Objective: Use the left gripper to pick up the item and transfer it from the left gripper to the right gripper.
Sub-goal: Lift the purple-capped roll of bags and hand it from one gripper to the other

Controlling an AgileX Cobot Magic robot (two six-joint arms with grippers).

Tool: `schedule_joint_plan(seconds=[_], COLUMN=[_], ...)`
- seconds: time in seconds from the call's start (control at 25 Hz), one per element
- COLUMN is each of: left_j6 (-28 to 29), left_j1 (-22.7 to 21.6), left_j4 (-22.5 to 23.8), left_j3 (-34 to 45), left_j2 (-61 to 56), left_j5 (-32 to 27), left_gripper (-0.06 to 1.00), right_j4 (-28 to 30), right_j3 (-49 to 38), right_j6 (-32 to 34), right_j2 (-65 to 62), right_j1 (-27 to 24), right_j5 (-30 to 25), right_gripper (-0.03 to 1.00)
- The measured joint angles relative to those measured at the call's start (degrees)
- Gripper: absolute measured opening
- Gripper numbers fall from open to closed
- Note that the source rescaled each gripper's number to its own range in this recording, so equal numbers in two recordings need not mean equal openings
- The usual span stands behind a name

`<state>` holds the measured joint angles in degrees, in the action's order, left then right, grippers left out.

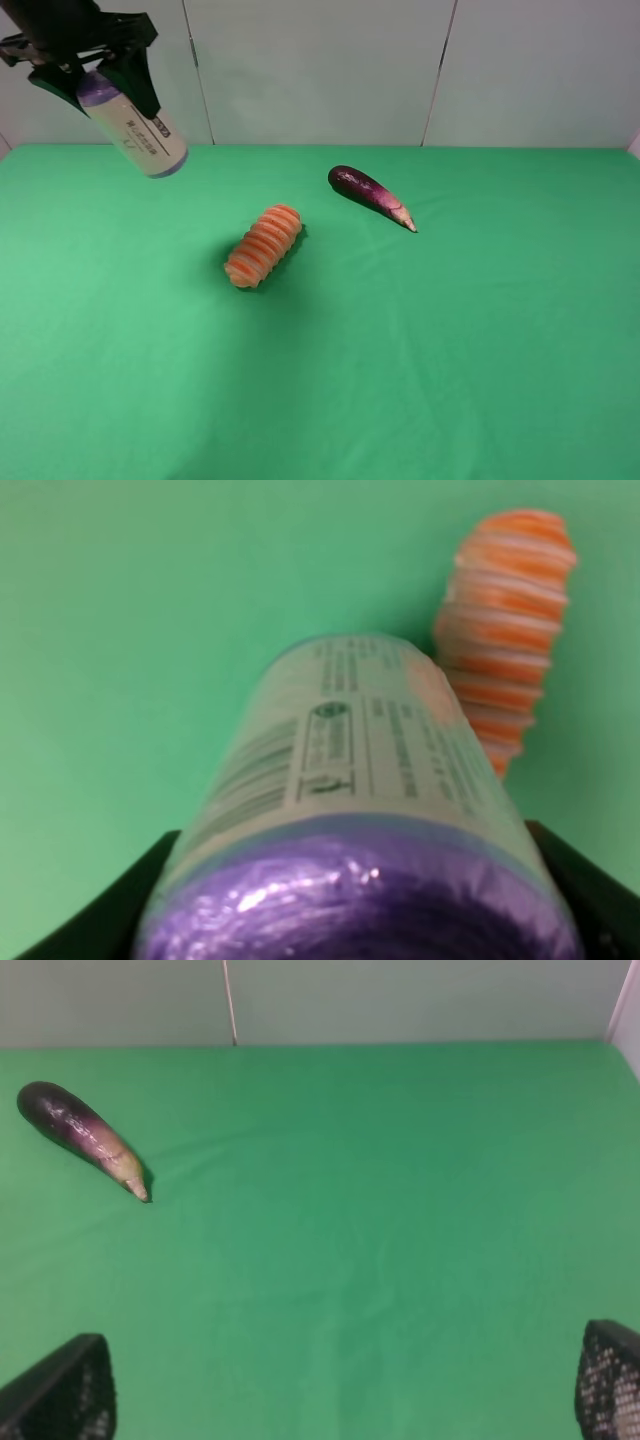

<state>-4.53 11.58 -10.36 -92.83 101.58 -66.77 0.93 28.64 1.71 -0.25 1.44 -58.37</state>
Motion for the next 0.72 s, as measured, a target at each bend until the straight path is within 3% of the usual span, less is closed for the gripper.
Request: schedule_joint_plan(seconds=[0.36, 0.72], left_j6=[-0.1, -0.3], left_j1=[10.6, 18.1], left_j4=[-0.4, -0.9], left_j3=[0.0, 0.0], left_j2=[0.0, 0.0], left_j5=[3.5, 10.1], left_gripper=[0.00, 0.00], right_j4=[0.0, 0.0], right_j3=[0.0, 0.0], right_j6=[0.0, 0.0], right_j2=[0.0, 0.0], right_j1=[0.0, 0.0], right_j5=[0.0, 0.0], right_gripper=[1.00, 1.00])
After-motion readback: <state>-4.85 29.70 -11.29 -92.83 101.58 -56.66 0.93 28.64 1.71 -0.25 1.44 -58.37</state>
